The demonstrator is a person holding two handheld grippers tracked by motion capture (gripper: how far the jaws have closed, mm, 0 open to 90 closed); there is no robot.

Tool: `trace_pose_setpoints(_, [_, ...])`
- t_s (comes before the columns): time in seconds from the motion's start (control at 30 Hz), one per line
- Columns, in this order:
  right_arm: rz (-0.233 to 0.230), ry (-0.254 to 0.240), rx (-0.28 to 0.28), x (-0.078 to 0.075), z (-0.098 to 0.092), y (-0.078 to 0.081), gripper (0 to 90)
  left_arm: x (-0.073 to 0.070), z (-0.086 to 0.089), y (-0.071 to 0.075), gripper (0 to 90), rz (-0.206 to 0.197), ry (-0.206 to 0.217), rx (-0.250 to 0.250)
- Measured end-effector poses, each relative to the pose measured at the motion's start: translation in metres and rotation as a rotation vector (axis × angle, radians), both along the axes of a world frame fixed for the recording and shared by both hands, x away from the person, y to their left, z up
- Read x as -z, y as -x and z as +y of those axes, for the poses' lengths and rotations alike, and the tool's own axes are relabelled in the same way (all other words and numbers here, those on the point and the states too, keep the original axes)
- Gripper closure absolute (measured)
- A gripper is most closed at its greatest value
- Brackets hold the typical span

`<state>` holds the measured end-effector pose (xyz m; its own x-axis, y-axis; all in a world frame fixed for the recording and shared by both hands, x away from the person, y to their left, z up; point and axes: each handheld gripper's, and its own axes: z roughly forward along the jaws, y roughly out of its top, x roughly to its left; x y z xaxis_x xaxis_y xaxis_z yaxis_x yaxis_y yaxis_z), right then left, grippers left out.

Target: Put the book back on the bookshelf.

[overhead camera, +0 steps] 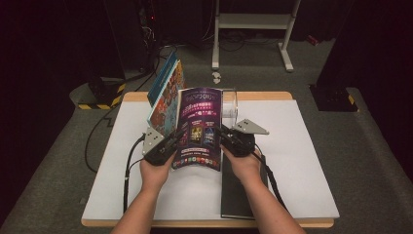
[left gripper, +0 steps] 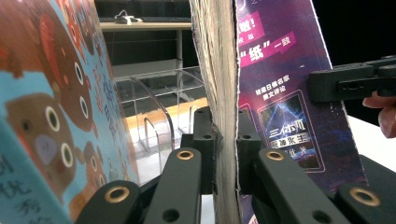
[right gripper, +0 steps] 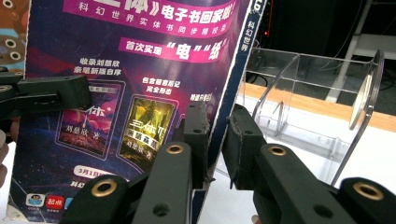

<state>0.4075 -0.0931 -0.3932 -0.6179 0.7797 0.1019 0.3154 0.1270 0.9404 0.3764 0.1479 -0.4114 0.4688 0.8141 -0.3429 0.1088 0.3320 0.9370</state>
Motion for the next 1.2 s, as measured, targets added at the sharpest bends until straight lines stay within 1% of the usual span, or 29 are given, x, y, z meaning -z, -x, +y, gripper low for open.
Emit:
trace_pose_setpoints(0.03, [-0.001, -0.002, 0.000, 0.000, 0.000, 0.000, 79.2, 0.001, 0.000, 0.000, 83.5, 0.000, -0.009, 0.000])
trace_pose_setpoints(0.1, [0.000, 0.004, 0.003, 0.003, 0.001, -0.001, 79.1, 0.006, 0.000, 0.000, 83.5, 0.003, -0.009, -0.005])
trace_pose_setpoints(0.13, [0.000, 0.009, 0.004, 0.005, 0.002, -0.001, 79.1, 0.010, 0.001, -0.001, 83.4, 0.007, -0.016, -0.005])
trace_pose_setpoints(0.23, [0.008, 0.022, 0.004, 0.014, 0.006, -0.002, 79.1, 0.019, 0.002, -0.001, 83.5, 0.014, -0.018, -0.009])
trace_pose_setpoints(0.37, [0.012, 0.028, 0.001, 0.022, 0.008, -0.001, 79.0, 0.028, 0.003, 0.000, 83.4, 0.014, -0.019, -0.011])
trace_pose_setpoints(0.5, [0.006, 0.032, -0.004, 0.028, 0.008, 0.000, 78.8, 0.034, 0.003, 0.000, 83.4, 0.018, -0.010, -0.009])
trace_pose_setpoints(0.53, [0.007, 0.032, -0.002, 0.029, 0.008, 0.001, 78.8, 0.035, 0.004, 0.000, 83.4, 0.022, -0.021, -0.005])
trace_pose_setpoints(0.57, [0.009, 0.034, -0.003, 0.030, 0.008, 0.001, 78.7, 0.035, 0.004, 0.000, 83.3, 0.022, -0.021, -0.005])
trace_pose_setpoints(0.6, [0.004, 0.030, -0.001, 0.031, 0.007, 0.002, 78.8, 0.037, 0.004, 0.001, 83.3, 0.015, -0.007, -0.006])
trace_pose_setpoints(0.7, [-0.007, 0.026, -0.004, 0.032, 0.005, 0.006, 78.8, 0.037, 0.003, 0.005, 83.2, 0.006, -0.003, -0.005])
trace_pose_setpoints(0.83, [-0.015, 0.018, -0.011, 0.032, 0.003, 0.013, 79.1, 0.038, 0.003, 0.014, 83.1, -0.009, 0.005, -0.001])
trace_pose_setpoints(0.87, [-0.019, 0.015, -0.015, 0.032, 0.002, 0.016, 79.2, 0.038, 0.004, 0.017, 82.9, -0.012, -0.002, 0.002])
trace_pose_setpoints(0.9, [-0.022, 0.014, -0.018, 0.032, 0.001, 0.019, 79.3, 0.039, 0.005, 0.020, 82.8, -0.016, 0.002, 0.002])
trace_pose_setpoints(1.0, [-0.034, 0.007, -0.028, 0.032, -0.001, 0.029, 79.7, 0.040, 0.008, 0.028, 82.4, -0.016, -0.007, 0.010])
trace_pose_setpoints(1.07, [-0.043, 0.005, -0.035, 0.032, -0.003, 0.036, 79.9, 0.041, 0.010, 0.034, 81.9, -0.014, -0.002, 0.012])
trace_pose_setpoints(1.2, [-0.057, 0.004, -0.047, 0.032, -0.005, 0.052, 79.7, 0.043, 0.014, 0.045, 80.5, -0.011, -0.006, 0.017])
